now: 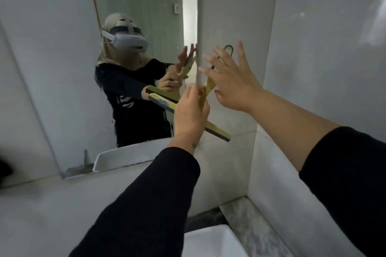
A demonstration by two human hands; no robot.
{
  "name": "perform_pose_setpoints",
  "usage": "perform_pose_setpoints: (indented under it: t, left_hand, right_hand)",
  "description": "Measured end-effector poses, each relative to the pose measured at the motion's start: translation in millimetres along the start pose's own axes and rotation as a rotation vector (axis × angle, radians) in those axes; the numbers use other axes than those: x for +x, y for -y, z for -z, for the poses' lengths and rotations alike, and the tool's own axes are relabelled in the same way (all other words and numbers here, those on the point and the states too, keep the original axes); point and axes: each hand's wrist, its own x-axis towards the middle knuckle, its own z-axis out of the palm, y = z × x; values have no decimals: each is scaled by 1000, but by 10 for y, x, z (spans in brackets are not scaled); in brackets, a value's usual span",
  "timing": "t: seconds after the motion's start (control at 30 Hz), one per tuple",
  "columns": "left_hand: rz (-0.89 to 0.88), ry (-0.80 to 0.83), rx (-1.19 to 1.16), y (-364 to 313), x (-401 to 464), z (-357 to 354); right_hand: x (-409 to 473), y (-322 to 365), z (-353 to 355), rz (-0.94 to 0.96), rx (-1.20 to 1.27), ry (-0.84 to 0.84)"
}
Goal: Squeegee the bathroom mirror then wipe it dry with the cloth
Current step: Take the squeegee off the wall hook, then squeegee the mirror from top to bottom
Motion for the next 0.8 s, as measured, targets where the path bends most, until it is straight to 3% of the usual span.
perform_pose_setpoints:
  t: [0.37,0.53,0.8]
  left_hand:
    - [-300,-280,428,116,485,1687]
    - [-266,-447,481,204,551,2293]
    - [-77,-424,565,487,640,2705]
  right_hand:
    - [920,620,1007,134,228,-343]
    - [1354,861,1388,88,305,-421]
    - [2145,962,1898,-160,413,-487]
